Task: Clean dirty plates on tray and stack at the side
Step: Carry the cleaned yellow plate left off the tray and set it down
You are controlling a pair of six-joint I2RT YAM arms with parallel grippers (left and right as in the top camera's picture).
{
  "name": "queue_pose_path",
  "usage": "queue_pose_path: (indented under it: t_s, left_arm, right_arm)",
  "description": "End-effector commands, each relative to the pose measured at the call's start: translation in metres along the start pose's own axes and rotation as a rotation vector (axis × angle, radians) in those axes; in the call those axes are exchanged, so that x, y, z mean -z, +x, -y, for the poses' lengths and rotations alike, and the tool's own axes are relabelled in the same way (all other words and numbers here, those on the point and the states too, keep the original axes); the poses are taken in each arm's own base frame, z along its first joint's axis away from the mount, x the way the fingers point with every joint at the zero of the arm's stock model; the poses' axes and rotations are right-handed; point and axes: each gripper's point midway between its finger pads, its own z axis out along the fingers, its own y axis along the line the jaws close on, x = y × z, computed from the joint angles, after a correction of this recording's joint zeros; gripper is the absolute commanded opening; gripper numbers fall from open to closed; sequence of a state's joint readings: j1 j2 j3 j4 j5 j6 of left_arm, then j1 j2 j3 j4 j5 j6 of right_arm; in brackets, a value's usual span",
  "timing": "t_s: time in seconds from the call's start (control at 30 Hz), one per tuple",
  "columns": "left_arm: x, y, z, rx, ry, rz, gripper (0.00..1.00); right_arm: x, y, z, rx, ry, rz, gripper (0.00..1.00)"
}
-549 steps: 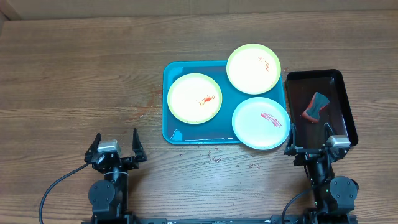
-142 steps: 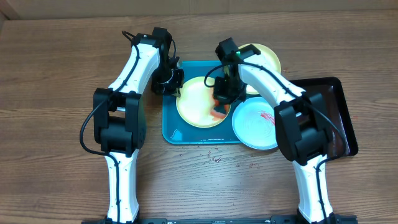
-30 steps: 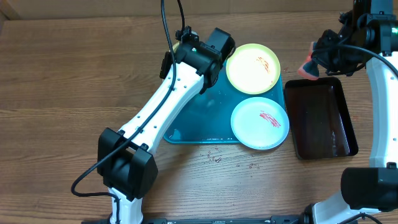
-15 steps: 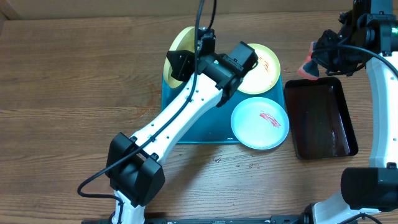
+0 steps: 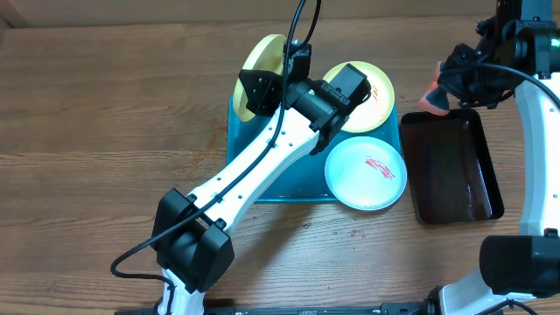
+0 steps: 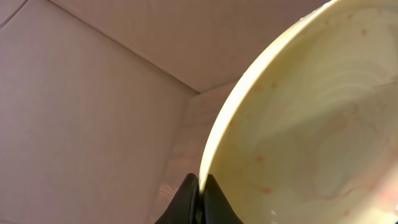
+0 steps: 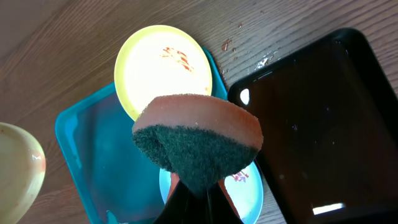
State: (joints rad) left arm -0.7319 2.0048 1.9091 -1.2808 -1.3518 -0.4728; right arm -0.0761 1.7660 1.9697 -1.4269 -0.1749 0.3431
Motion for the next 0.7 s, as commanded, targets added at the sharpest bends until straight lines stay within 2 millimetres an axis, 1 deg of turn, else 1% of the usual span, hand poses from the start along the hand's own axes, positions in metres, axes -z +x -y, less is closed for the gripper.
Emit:
queue_pose_path:
  t_s: [0.0, 0.07, 0.13, 0.3, 0.43, 0.57, 0.67]
  left_arm:
    - [0.005, -0.010, -0.023, 0.091, -0.023, 0.028, 0.04]
    - [0.005, -0.007, -0.016, 0.091, 0.015, 0.009, 0.04]
    - [0.004, 0.000, -0.001, 0.092, 0.103, -0.040, 0.04]
    - [0.000, 0.033, 0.051, 0.122, 0.450, -0.279, 0.04]
    - [-0.012, 0.051, 0.074, 0.129, 0.704, -0.446, 0.04]
    - [-0.030, 0.059, 0.082, 0.169, 0.958, -0.551, 0.04]
    - [-0.049, 0.065, 0.074, 0.242, 1.118, -0.612, 0.04]
  right_arm:
    - [0.011, -0.003, -0.001, 0.008, -0.004, 0.034, 0.04]
    - [0.011, -0.003, -0.001, 0.009, -0.004, 0.034, 0.04]
    - [0.011, -0.003, -0.001, 0.009, -0.004, 0.034, 0.04]
    - [0.010, -0.003, -0.001, 0.008, -0.004, 0.033, 0.04]
    - [0.010, -0.003, -0.001, 0.009, -0.004, 0.034, 0.04]
    - [0.010, -0.003, -0.001, 0.009, -0.003, 0.034, 0.04]
    - [0.010, -0.003, -0.001, 0.009, -0.004, 0.033, 0.04]
